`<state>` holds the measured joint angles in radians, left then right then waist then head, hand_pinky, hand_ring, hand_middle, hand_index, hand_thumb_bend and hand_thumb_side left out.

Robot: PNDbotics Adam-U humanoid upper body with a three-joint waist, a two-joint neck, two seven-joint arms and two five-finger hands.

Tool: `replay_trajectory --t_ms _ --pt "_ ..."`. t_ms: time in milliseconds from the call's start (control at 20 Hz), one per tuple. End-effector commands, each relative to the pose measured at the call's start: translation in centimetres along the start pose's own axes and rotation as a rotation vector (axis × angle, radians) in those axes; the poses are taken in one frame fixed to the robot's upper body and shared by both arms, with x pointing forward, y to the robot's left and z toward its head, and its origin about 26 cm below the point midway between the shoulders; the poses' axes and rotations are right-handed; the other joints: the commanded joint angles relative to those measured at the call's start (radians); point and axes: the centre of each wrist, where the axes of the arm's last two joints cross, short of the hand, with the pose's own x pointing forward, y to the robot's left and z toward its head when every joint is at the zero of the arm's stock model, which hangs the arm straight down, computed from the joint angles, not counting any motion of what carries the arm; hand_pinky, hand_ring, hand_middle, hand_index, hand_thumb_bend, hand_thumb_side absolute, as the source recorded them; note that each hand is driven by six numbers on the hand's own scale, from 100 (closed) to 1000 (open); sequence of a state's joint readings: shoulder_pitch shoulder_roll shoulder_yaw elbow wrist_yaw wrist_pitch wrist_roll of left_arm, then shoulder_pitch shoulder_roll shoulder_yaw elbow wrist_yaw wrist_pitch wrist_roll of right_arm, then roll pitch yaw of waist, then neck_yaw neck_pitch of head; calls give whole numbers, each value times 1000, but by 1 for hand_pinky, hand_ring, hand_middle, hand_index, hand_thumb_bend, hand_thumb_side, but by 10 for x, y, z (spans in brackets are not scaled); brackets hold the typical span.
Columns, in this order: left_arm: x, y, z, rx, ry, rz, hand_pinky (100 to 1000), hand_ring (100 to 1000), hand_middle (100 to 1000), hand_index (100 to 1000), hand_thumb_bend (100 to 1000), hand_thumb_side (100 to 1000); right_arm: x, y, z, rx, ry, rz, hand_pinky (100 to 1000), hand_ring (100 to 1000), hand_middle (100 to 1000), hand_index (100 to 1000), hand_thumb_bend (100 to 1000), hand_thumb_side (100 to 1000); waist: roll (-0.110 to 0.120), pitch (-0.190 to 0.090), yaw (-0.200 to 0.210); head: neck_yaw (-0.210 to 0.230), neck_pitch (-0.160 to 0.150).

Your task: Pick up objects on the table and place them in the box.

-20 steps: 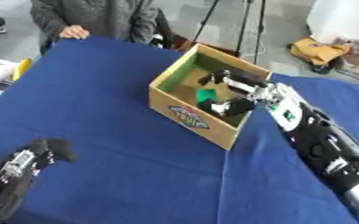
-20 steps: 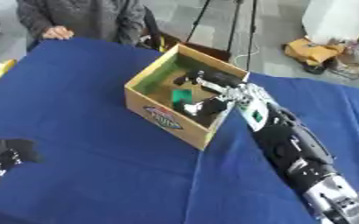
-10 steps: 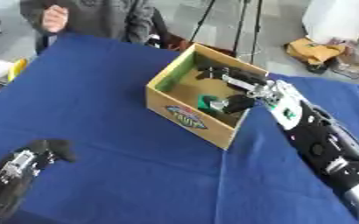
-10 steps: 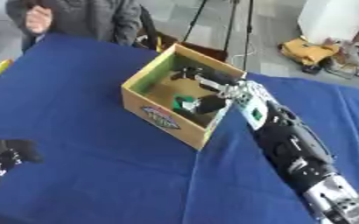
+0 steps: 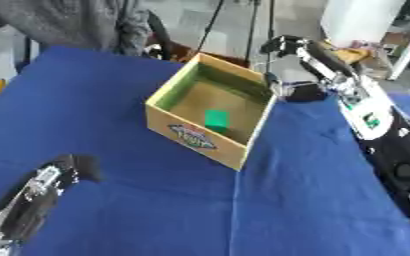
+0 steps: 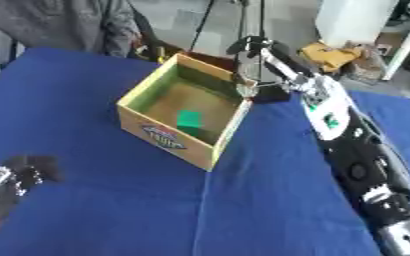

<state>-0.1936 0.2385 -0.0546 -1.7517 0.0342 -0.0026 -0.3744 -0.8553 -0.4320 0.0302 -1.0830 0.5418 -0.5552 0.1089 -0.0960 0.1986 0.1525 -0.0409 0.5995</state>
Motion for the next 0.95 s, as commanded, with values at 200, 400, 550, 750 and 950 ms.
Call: replay_trajectory --t_ms 200,400,550,750,950 --pt "3 20 10 100 17 -56 862 656 572 758 361 970 12 -13 25 -183 43 -50 782 877 786 805 100 633 -1 -3 -113 82 -25" --pt "4 25 13 145 21 -74 856 649 568 759 357 966 20 10 45 -267 111 -151 779 876 769 788 100 713 2 3 -176 121 -22" --pt "2 26 15 161 28 -78 855 648 567 758 357 966 25 27 63 -311 179 -219 779 875 766 786 100 723 2 1 -188 123 -13" --pt "1 25 16 170 24 -67 849 639 560 752 358 959 32 45 88 -357 264 -303 775 870 752 766 100 779 8 -5 -189 122 3" --pt "-1 22 17 172 23 -52 845 633 555 750 357 959 47 67 108 -405 353 -434 774 865 745 750 100 802 12 -12 -185 114 24"
